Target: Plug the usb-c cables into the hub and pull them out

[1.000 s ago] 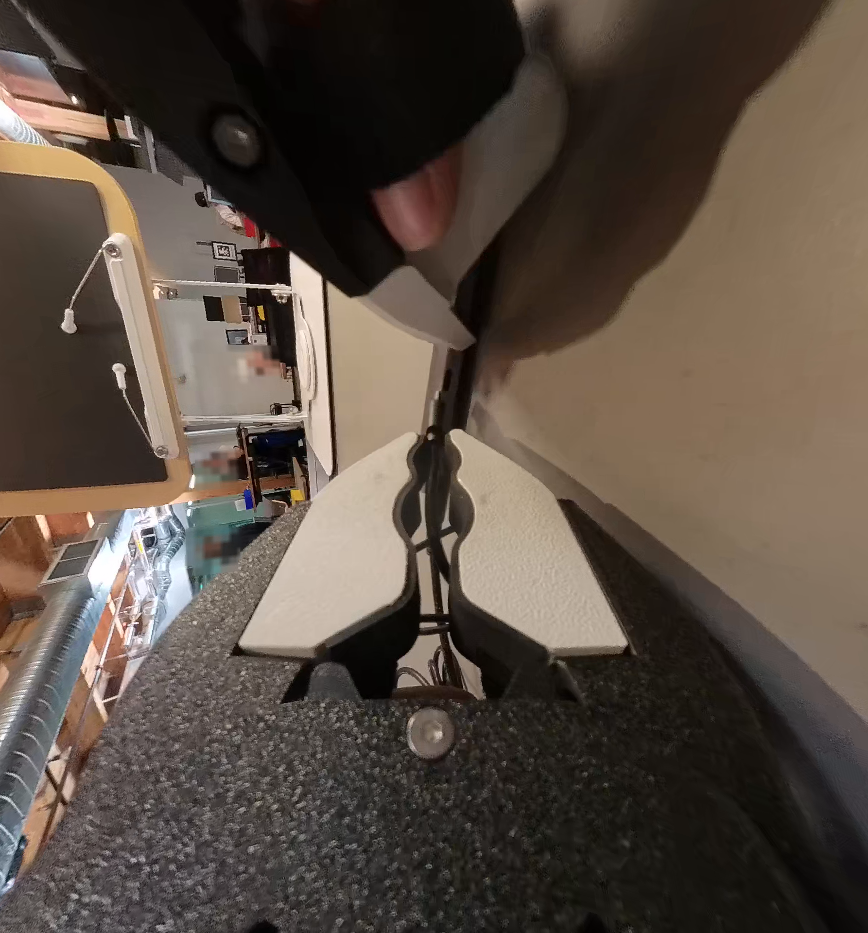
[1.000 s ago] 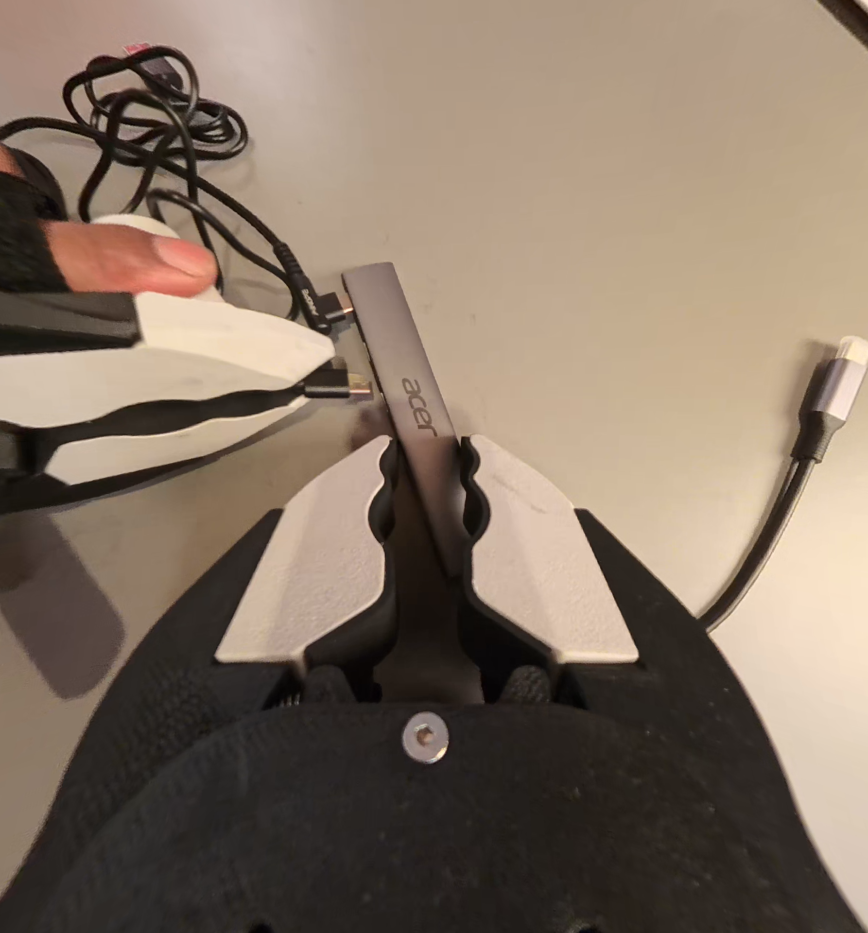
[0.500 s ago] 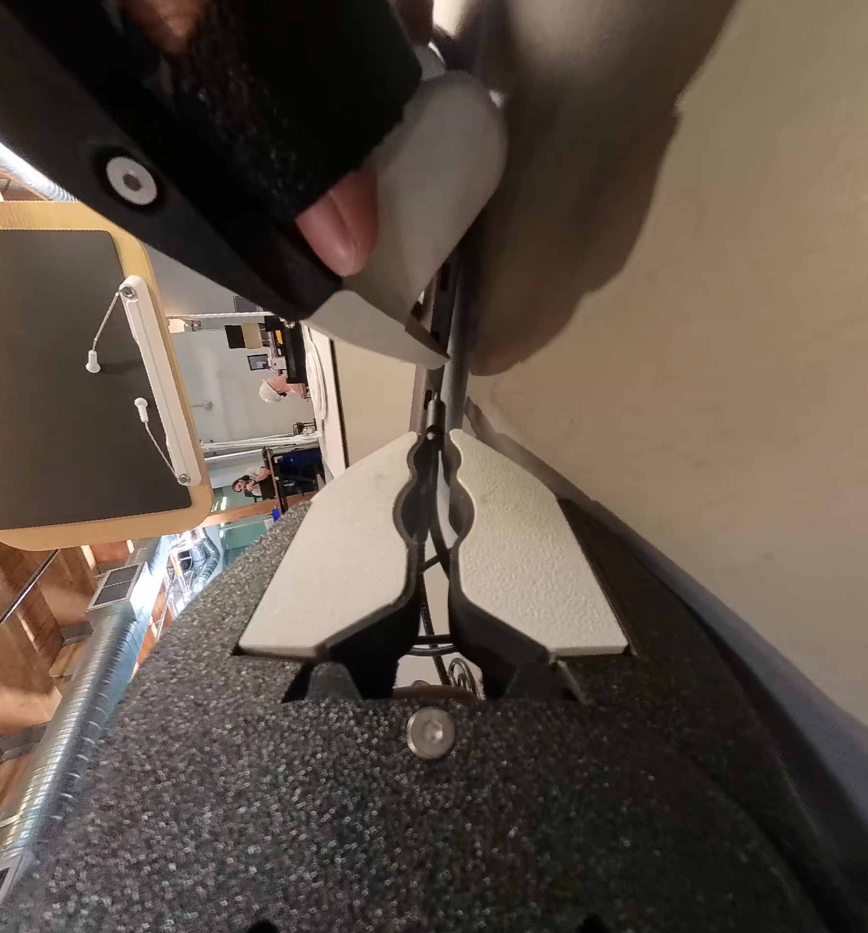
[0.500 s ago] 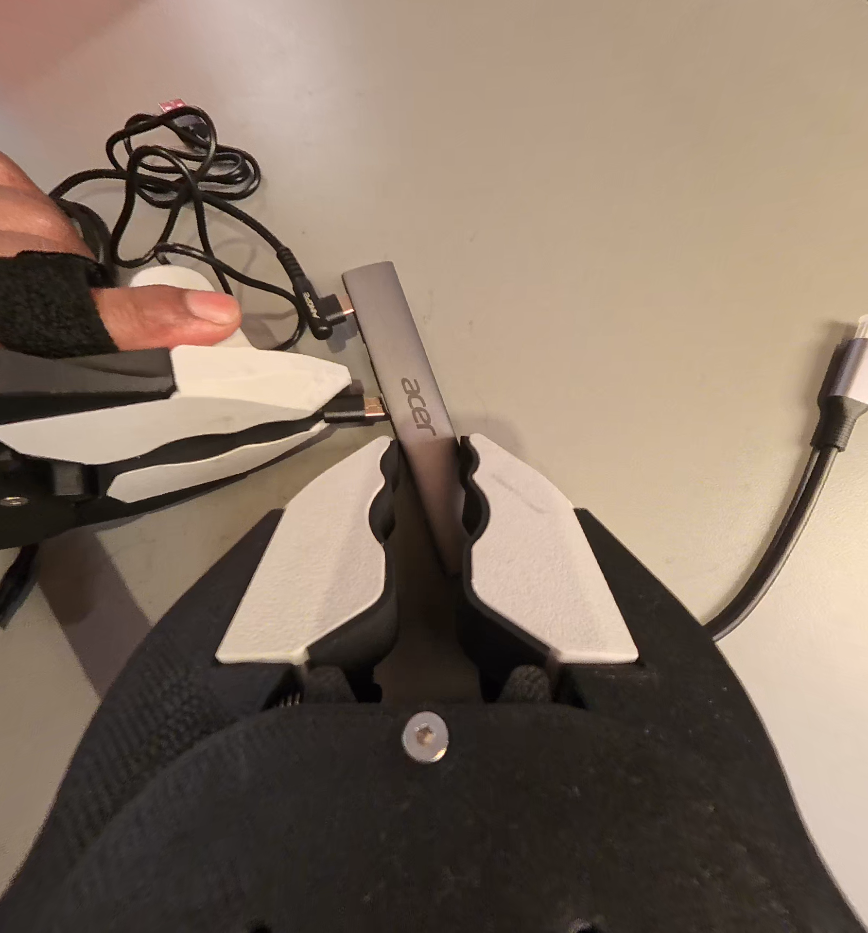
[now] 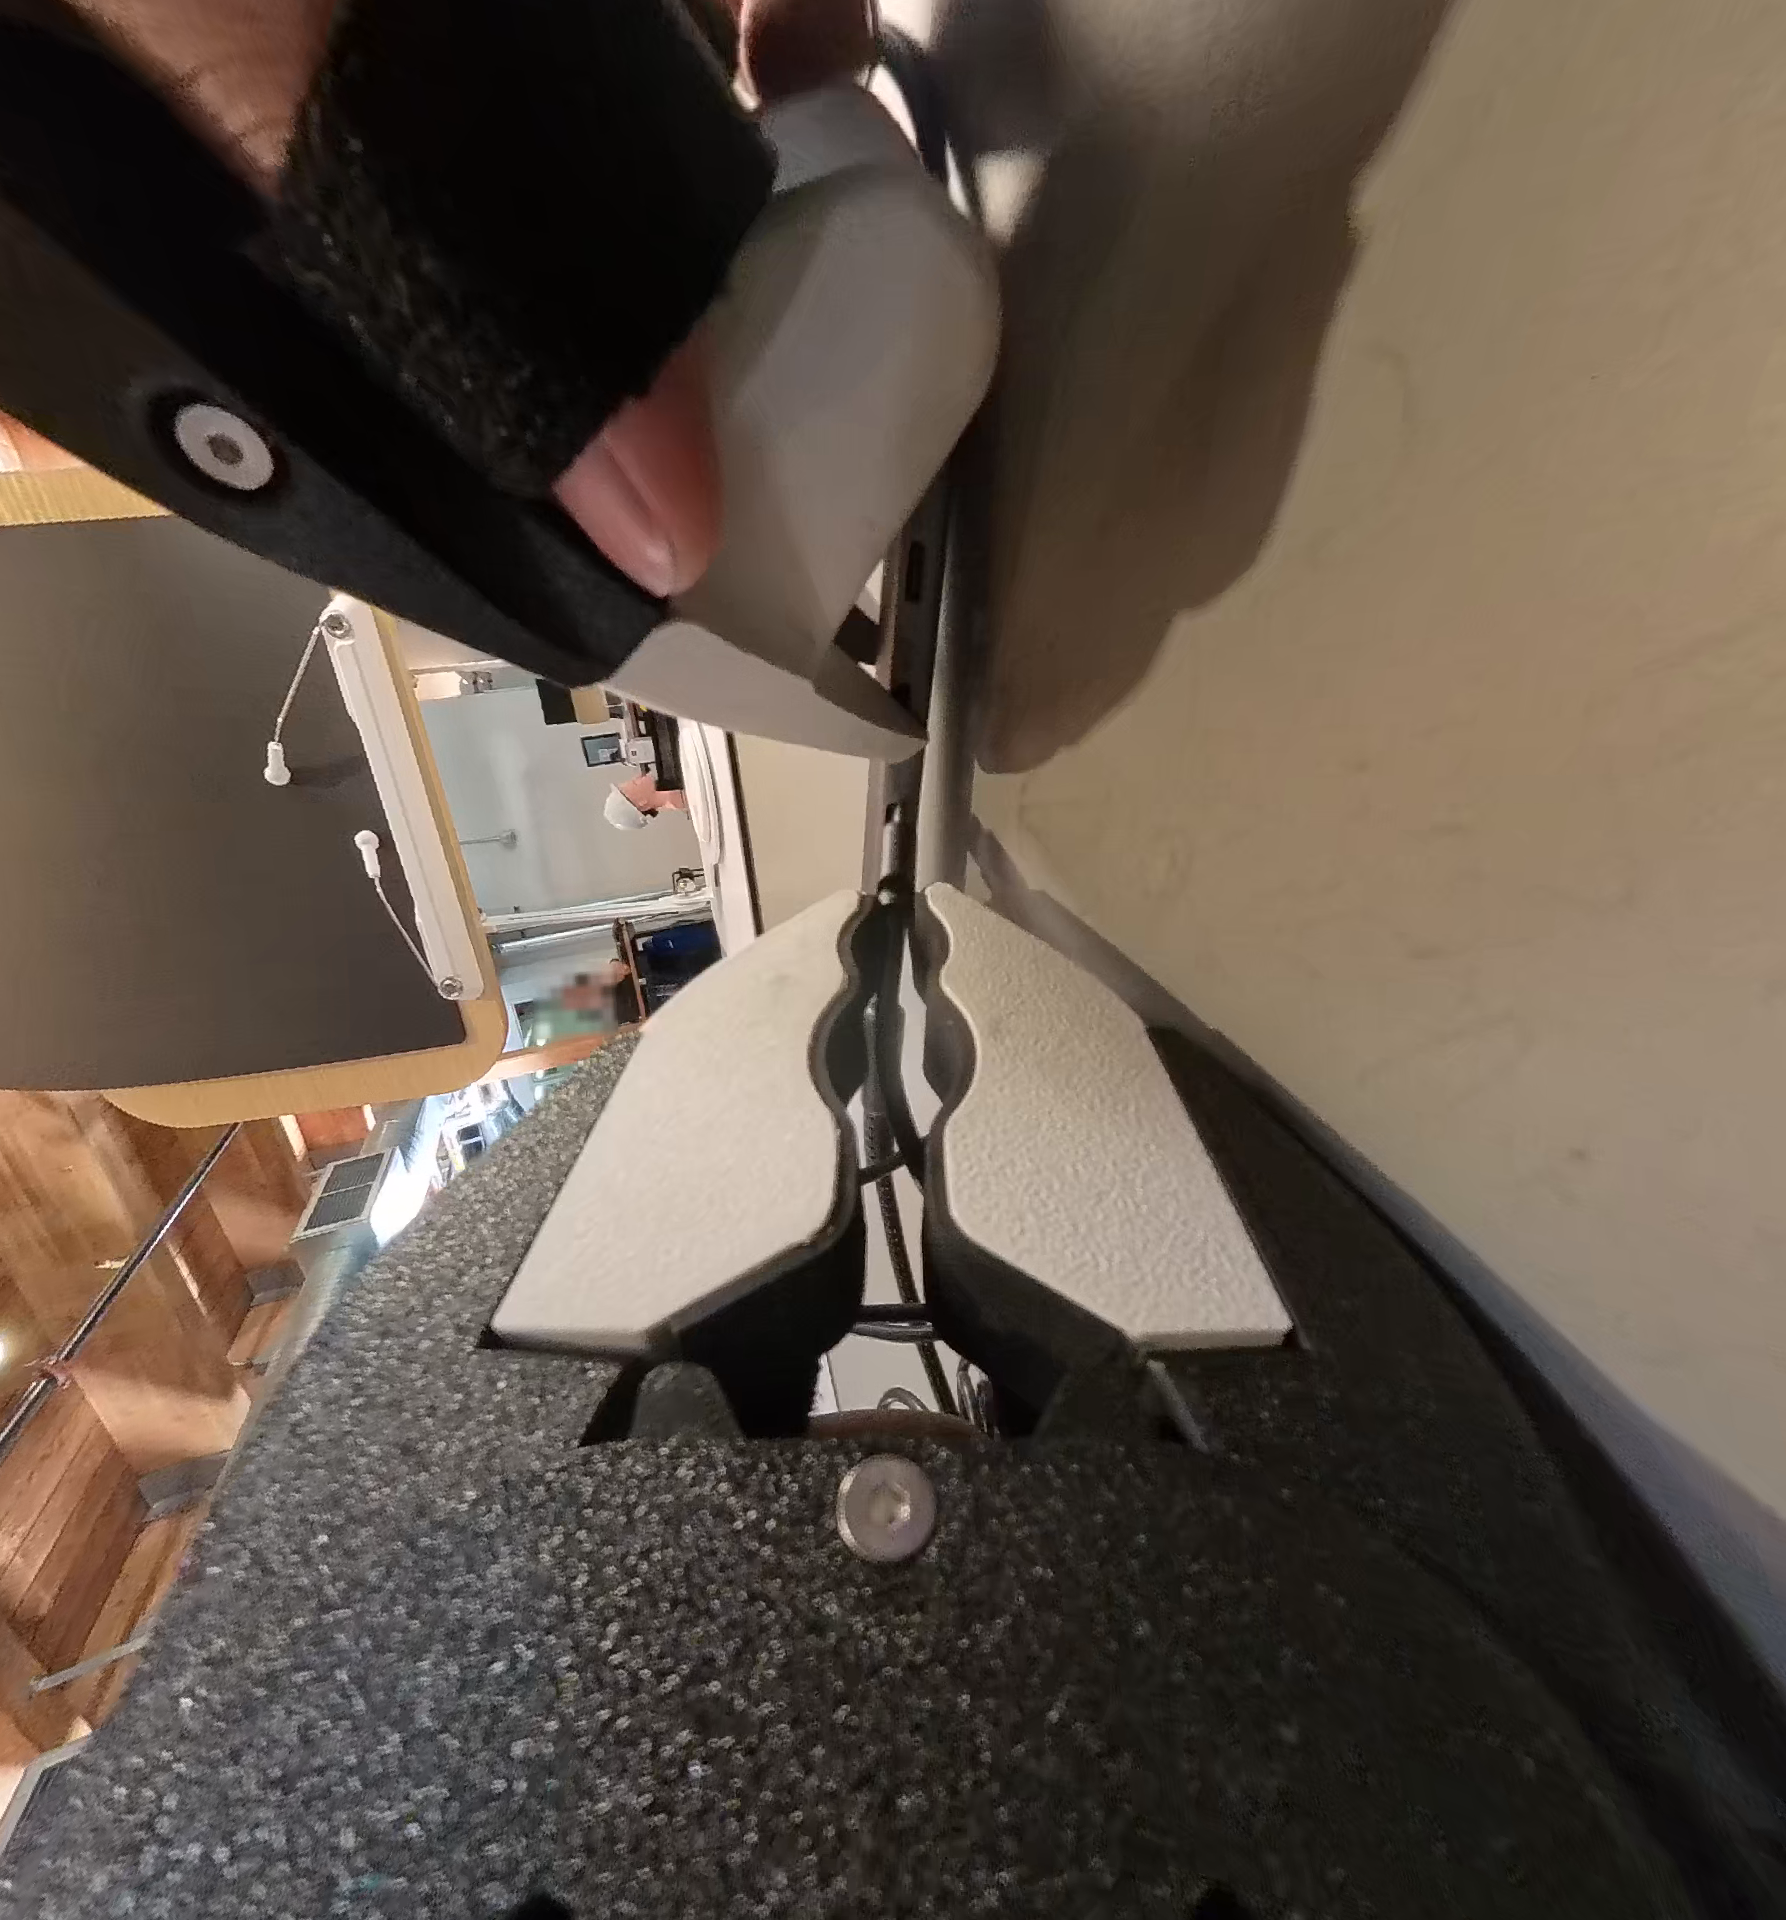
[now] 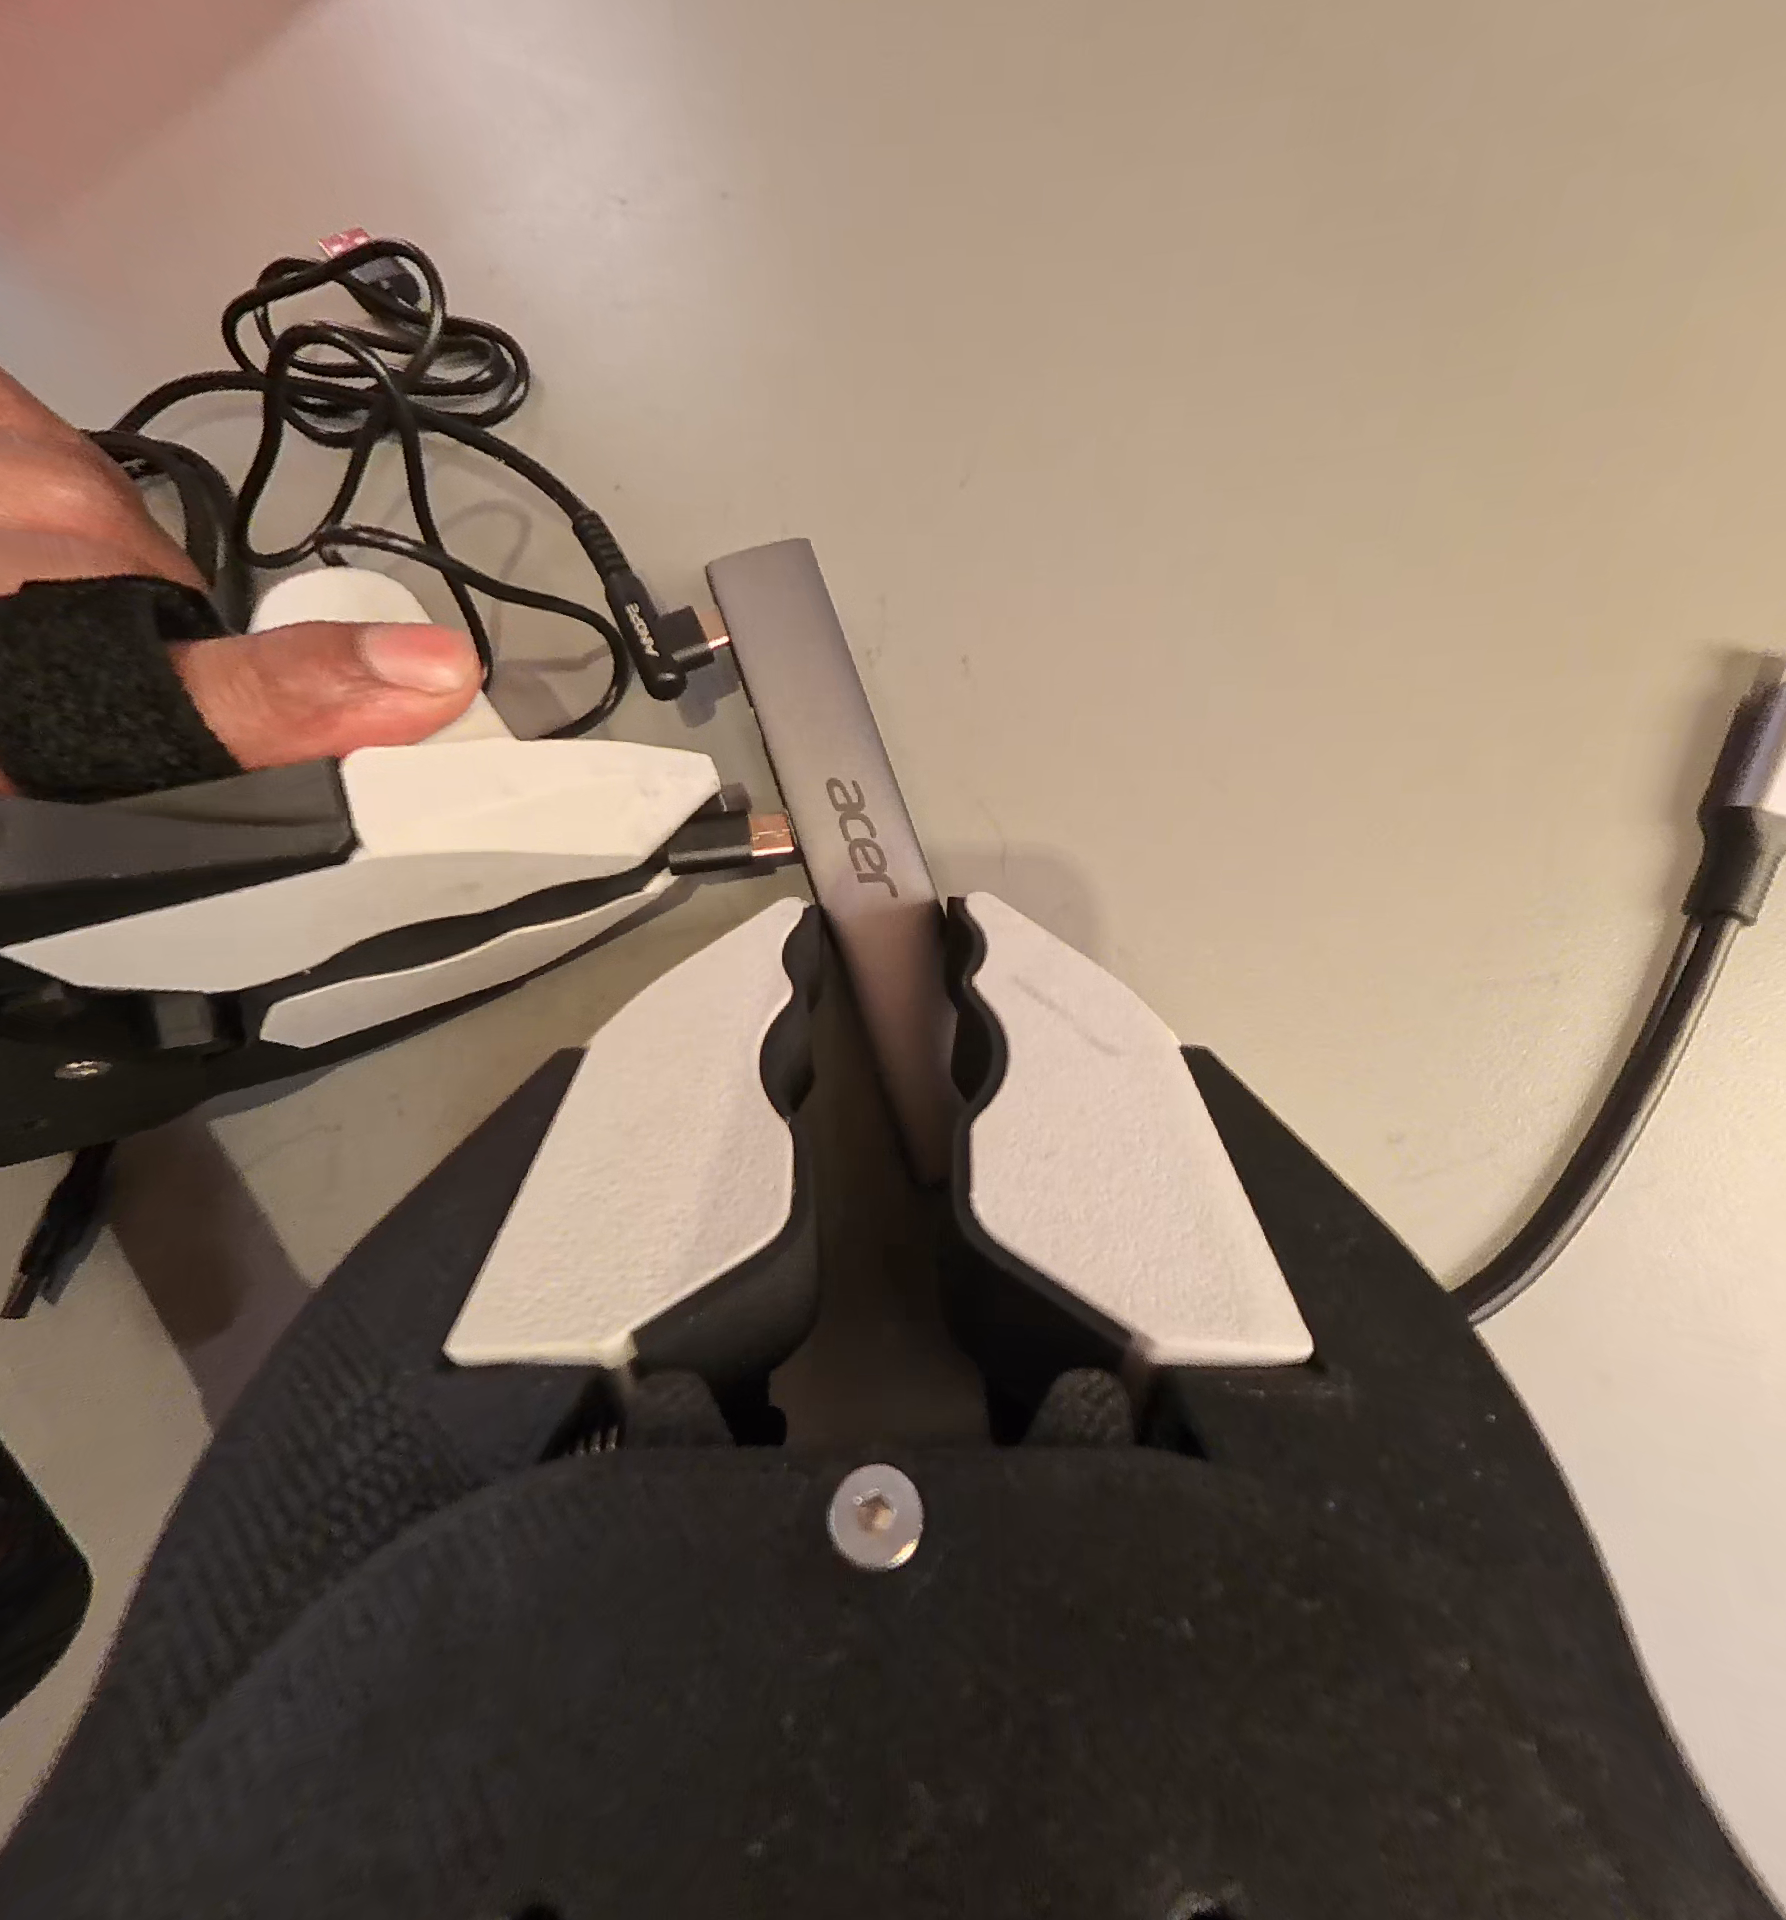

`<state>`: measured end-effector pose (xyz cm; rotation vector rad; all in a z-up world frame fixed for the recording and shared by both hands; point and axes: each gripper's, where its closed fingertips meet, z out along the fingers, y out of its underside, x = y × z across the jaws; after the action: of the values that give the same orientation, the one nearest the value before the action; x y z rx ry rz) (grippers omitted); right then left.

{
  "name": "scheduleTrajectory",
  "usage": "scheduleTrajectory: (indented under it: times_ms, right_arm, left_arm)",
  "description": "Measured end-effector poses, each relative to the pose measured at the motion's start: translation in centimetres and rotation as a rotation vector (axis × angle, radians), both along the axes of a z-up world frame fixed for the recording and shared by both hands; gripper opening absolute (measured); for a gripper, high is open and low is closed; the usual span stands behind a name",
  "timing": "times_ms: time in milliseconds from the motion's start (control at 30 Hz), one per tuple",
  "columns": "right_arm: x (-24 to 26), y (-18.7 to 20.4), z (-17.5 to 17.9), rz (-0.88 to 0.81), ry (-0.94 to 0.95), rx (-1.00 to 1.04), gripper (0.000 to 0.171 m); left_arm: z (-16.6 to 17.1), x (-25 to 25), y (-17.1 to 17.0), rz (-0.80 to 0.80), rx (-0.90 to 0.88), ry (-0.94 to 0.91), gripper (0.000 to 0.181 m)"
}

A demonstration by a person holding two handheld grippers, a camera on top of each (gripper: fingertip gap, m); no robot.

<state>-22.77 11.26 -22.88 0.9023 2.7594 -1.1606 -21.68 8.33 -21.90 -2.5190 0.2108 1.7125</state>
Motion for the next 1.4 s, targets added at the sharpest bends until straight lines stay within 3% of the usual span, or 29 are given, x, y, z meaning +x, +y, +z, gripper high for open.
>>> scheduleTrajectory:
  times_ms: [33,600,1100,1400]
  right_arm:
    - [0.0,0.0,0.0,-0.002,0.0,0.001,0.023]
    - [1.0,-0.3,0.0,0.077,-0.038,-0.04,0.021]
    - [2.1,-0.5,-0.3,0.164,-0.001,0.03,0.029]
    - [2.5,-0.6,-0.5,0.221,0.063,0.06,0.025]
  left_arm:
    - [0.0,0.0,0.0,0.001,0.001,0.002,0.006]
    - [-0.3,-0.7,-0.7,0.007,-0.04,-0.001,0.006]
    - [0.6,0.5,-0.4,-0.088,-0.004,0.056,0.006]
    - [0.5,1.0,-0.2,-0.135,-0.002,0.048,0.006]
